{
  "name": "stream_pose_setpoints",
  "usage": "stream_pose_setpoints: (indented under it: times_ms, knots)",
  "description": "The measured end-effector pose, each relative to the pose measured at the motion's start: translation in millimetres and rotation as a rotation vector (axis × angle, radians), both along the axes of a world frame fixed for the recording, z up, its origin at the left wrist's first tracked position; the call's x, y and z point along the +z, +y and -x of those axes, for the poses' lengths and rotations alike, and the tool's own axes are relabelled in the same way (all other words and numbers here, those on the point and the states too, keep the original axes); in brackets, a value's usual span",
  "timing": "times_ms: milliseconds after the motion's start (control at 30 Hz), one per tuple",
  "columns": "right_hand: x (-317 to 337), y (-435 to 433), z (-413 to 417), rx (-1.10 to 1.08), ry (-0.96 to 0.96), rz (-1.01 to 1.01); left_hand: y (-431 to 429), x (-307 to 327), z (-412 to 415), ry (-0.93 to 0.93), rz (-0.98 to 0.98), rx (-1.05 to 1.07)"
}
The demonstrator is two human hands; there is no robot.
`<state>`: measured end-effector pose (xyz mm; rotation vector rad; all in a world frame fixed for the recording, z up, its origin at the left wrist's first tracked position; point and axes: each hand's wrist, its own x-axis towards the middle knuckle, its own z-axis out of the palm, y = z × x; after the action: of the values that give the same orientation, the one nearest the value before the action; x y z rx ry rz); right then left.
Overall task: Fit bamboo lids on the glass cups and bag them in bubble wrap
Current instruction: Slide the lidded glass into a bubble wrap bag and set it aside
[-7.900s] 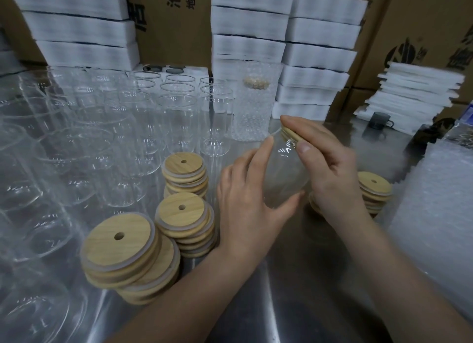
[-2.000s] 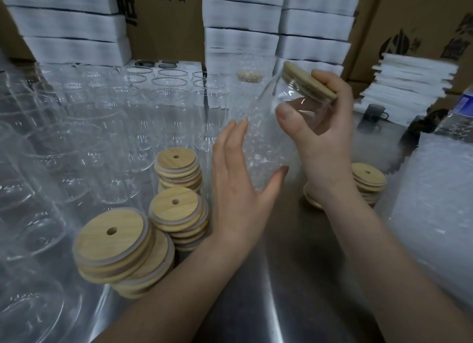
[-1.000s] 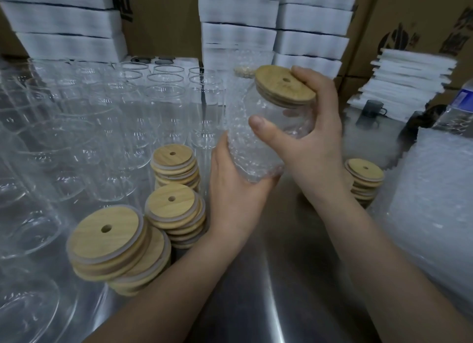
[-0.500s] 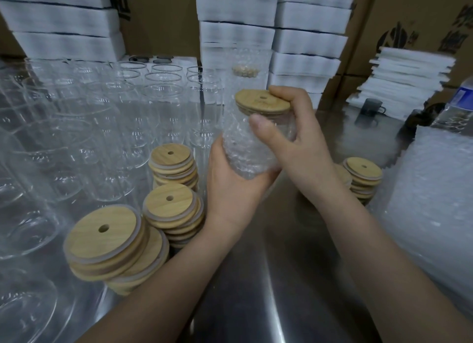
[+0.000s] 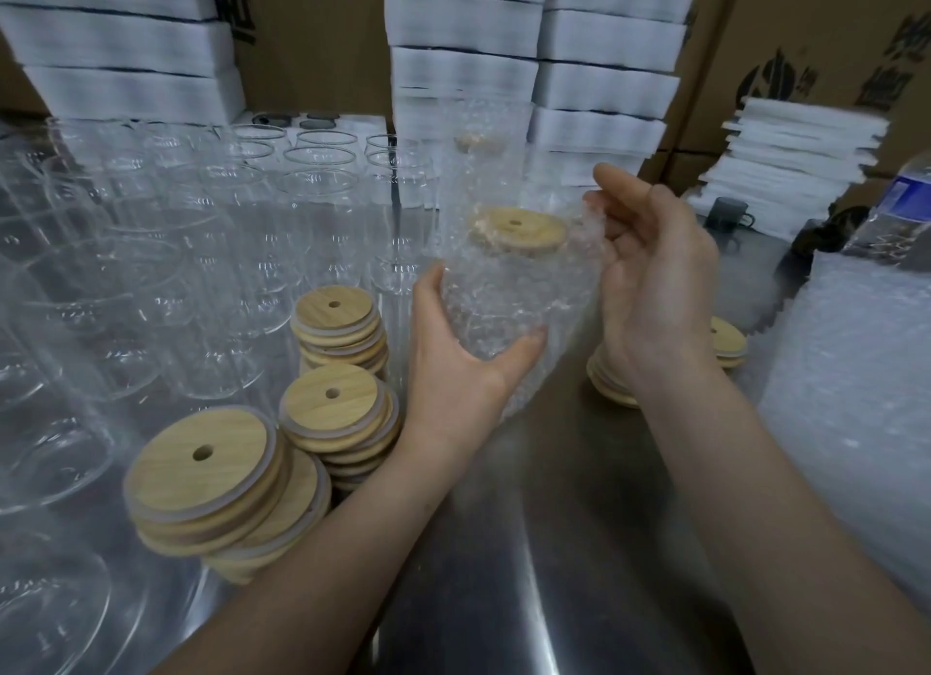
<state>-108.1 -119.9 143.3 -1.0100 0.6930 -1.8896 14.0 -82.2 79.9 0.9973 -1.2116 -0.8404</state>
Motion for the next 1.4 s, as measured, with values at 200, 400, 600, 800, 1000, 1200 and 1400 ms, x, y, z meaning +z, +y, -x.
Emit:
stream_pose_setpoints:
  times_ms: [200, 400, 600, 800, 1000, 1200, 1400]
  knots:
    - [-2.6, -1.5, 0.4, 0.160, 0.234, -0.139, 1.4, 5.5, -1.9, 0.033, 0.051, 0.025]
    - [-3.4, 1.3, -1.2, 0.171, 0.411, -0.134, 5.3, 20.2, -4.4, 0.044, 0.121, 0.216]
    - [-7.0, 0.3, -0.2, 0.177, 0.349, -0.093, 2.3, 32.1, -10.2, 0.144, 0.135, 0.252]
    - [-8.0, -1.8, 4.7, 0.135, 0.313, -0.046, 0.7, 46.1, -16.0, 0.277, 0.157, 0.198]
    - [-7.2, -2.0, 4.3, 0.131, 0.278, 0.019, -0.2, 50.8, -19.2, 0.347, 0.177, 0.200]
    - [-7.3, -1.0, 2.8, 0.105, 0.361, 0.091, 0.2, 54.5, -21.8, 0.328, 0.211, 0.176]
    - [-7.6, -1.2, 1.9, 0.074, 0.369, 0.095, 2.3, 54.9, -20.2, 0.294, 0.192, 0.136]
